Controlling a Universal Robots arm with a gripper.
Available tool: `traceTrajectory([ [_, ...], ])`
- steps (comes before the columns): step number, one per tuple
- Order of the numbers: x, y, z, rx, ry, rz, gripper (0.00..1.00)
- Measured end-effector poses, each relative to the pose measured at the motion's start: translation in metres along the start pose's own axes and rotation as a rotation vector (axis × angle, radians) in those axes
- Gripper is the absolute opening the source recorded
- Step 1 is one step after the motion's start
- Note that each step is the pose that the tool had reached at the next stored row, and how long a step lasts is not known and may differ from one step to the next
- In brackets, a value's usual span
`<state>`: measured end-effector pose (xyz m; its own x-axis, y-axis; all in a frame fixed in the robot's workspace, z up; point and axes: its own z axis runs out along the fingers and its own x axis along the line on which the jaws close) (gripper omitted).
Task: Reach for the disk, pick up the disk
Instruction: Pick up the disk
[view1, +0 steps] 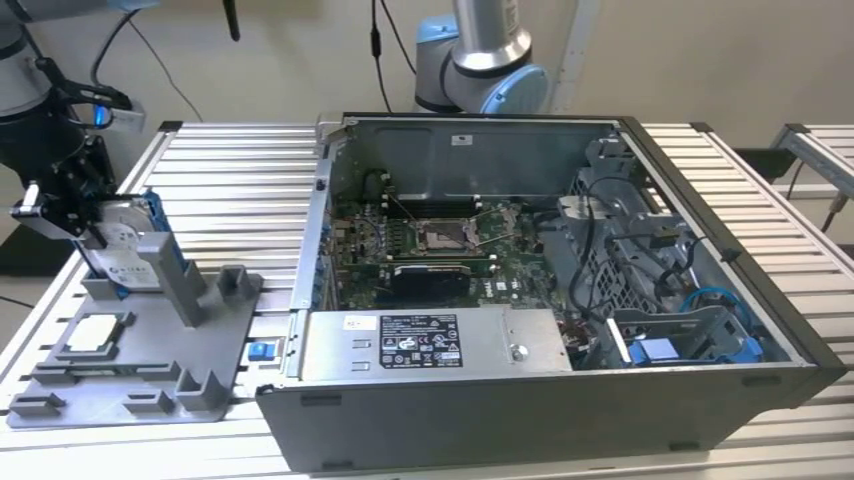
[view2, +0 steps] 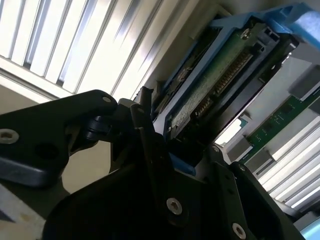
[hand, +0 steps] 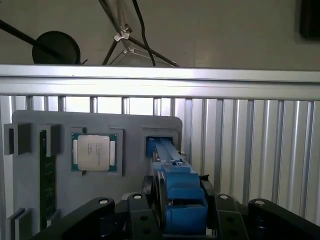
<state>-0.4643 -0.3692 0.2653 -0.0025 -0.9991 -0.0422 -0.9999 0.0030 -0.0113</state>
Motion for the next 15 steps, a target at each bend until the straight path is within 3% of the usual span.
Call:
traceTrajectory([
  [1,0.0000,0.0000,0.0000,0.0000,0.0000,0.000,0.00],
  [15,0.0000,0.0000,0.0001,0.0000,0.0000,0.000,0.00],
])
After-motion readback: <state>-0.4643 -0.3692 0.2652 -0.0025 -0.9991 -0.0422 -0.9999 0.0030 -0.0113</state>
